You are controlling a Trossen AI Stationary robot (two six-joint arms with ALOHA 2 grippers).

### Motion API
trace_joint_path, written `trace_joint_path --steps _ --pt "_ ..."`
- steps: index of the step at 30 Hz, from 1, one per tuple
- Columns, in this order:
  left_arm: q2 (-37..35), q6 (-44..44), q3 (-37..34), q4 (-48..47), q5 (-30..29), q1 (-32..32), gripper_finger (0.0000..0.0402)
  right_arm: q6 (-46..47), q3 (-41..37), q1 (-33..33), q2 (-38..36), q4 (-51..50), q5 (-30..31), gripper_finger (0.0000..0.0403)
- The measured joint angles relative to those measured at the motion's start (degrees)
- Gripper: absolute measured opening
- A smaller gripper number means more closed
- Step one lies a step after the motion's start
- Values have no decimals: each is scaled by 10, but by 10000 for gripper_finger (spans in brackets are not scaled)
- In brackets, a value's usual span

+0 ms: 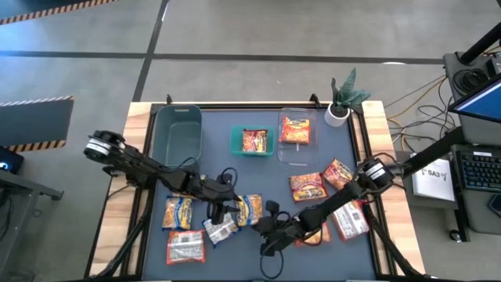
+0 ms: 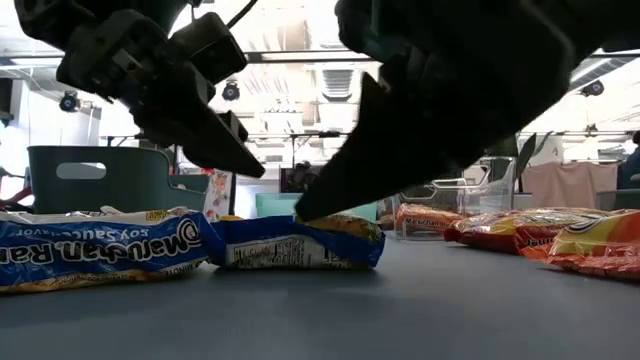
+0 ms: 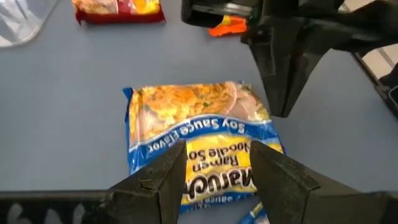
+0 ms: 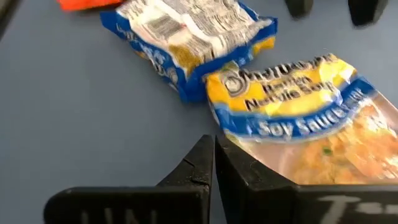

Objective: Sort Maruchan noodles
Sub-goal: Put the blue noodle pack into the dark blue bin

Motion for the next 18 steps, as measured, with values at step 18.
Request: trace_joint_path --steps 18 --pt "5 17 1 -7 0 0 160 46 -17 -25 -28 -166 59 9"
